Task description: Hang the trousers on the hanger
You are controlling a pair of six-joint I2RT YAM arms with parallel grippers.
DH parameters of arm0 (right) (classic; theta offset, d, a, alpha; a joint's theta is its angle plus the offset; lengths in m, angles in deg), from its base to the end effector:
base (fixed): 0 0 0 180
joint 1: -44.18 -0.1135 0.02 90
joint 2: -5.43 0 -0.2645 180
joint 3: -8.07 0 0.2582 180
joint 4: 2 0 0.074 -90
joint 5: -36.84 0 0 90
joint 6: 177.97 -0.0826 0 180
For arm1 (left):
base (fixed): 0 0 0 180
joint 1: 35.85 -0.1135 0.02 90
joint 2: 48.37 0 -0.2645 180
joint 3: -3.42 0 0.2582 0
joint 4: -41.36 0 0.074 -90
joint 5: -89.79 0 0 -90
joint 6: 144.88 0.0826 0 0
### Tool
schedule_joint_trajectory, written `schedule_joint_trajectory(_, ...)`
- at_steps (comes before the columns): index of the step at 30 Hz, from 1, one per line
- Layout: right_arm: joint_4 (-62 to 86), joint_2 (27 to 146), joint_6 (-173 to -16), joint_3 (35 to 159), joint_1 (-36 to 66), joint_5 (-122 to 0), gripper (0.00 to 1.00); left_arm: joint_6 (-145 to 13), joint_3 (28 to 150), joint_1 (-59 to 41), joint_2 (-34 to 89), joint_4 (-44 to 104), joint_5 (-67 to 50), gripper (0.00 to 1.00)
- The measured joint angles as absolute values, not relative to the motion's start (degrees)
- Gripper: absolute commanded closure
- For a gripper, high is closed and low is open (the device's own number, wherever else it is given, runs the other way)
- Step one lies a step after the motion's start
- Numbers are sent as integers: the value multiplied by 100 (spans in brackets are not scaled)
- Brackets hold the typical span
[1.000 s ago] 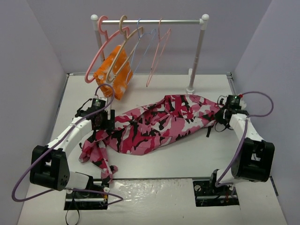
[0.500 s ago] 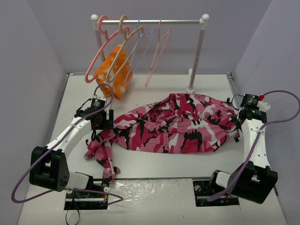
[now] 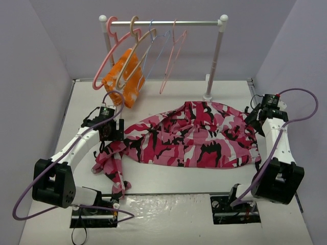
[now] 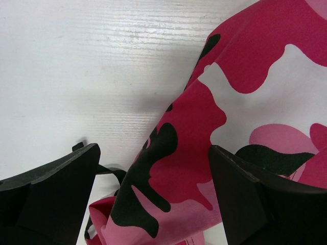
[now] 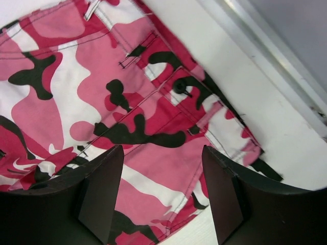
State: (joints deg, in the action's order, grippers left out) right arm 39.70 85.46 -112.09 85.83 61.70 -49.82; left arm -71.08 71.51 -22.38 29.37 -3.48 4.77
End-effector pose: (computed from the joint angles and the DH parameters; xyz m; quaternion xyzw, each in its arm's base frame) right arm 0.3274 -0.1084 0.2552 0.3377 0.8559 -0.0043 0.3917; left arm 0.3023 -0.0650 0.2015 -0.0359 0.9509 -0.0380 0.3051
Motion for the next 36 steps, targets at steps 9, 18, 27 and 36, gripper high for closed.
schedule_joint_trajectory(9,3345,9375,-11300,8817,5095,-5514,42,-7069,7275,-2261,3062,-383,473,15)
schedule_joint_trajectory(18,2527,9503,-11321,8509,3815,-5853,37,-6974,7225,-2319,2014,-580,116,11)
schedule_joint_trajectory(27,2155,9119,-11139,7885,3392,-6032,34,-6997,6636,-1698,994,-727,-181,10)
schedule_joint_trajectory(36,1962,8596,-11023,7659,3396,-6115,23,-7185,6585,-986,2075,-775,368,15)
